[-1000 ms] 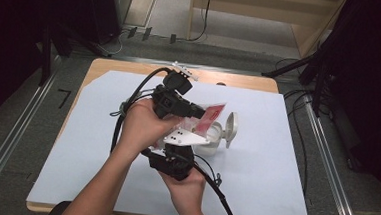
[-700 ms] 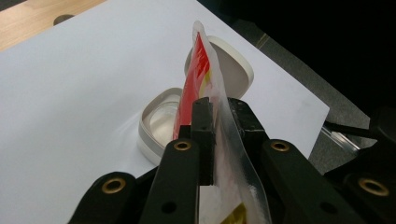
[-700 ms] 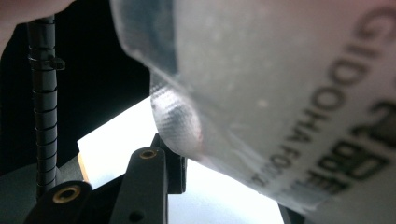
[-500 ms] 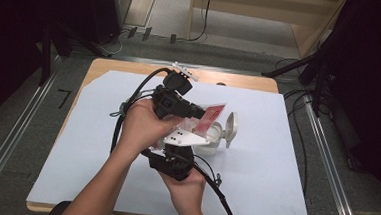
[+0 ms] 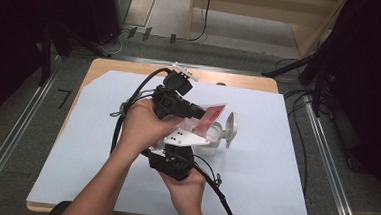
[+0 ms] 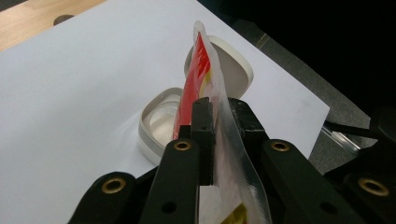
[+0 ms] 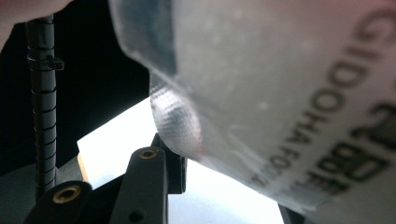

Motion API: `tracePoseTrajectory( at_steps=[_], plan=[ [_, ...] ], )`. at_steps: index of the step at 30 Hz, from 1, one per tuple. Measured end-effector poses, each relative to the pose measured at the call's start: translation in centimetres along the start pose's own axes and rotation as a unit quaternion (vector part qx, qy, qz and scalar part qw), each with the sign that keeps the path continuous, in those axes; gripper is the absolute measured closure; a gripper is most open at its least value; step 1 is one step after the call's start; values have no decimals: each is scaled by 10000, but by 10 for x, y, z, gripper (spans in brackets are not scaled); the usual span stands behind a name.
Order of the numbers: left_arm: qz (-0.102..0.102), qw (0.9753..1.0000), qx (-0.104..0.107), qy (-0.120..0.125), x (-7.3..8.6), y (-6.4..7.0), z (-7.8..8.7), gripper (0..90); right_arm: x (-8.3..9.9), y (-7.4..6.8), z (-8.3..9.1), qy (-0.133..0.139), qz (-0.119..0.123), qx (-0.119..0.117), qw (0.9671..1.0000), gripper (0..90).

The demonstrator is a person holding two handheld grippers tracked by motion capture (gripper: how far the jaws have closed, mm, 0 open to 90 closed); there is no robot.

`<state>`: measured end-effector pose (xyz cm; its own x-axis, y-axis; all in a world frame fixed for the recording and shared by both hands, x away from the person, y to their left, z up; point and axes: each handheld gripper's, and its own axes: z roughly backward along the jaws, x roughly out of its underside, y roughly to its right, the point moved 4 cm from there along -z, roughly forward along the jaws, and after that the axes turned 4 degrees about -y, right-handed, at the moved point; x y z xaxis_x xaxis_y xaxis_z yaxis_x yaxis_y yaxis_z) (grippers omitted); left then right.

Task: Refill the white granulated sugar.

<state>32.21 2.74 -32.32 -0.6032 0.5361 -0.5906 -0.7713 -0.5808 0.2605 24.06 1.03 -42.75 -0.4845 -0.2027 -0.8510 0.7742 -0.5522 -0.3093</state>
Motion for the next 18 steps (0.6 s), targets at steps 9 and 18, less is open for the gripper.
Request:
tracePoseTrajectory(
  at_steps=[9,18],
  plan=[
    [-16,10000,-23,2,-1,0,1,822,-1,0,0,3,21,-3,10000,643],
    [-76,9998,-93,147,-6,1,1,820,-4,7,1,44,57,73,9999,644]
  ],
)
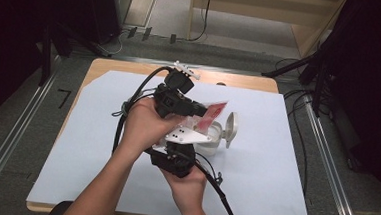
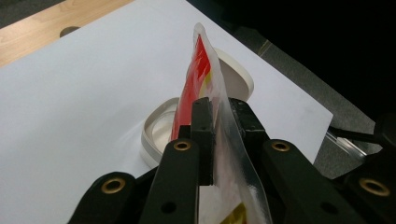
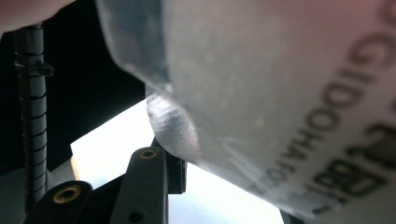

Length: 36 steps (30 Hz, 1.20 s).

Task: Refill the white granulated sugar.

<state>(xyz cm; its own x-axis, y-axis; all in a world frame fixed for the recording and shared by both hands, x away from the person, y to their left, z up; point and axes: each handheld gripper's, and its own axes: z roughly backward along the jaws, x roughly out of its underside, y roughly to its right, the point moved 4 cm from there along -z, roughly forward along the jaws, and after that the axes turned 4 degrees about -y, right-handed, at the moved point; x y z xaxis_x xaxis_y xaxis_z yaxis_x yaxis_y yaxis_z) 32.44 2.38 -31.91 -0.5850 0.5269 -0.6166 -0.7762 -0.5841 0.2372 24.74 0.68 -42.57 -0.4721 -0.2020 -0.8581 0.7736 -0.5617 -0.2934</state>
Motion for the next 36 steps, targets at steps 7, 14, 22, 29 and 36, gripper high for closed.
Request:
tracePoseTrajectory(
  at_steps=[7,14,22,29,36],
  plan=[
    [58,10000,2,2,1,-4,0,822,-1,2,-3,-17,-4,8,10000,644],
    [62,10000,21,9,0,-4,-1,821,-1,2,-2,-33,-35,-8,10000,644],
    [81,10000,36,11,0,-4,-1,819,-1,2,-2,-55,-79,-48,9999,644],
    [76,10000,35,9,1,-3,-1,817,-1,2,-2,-48,-54,-46,10000,644],
    [100,9999,33,-43,-3,-3,-2,815,-2,3,0,-86,-92,-75,9999,643]
  ],
)
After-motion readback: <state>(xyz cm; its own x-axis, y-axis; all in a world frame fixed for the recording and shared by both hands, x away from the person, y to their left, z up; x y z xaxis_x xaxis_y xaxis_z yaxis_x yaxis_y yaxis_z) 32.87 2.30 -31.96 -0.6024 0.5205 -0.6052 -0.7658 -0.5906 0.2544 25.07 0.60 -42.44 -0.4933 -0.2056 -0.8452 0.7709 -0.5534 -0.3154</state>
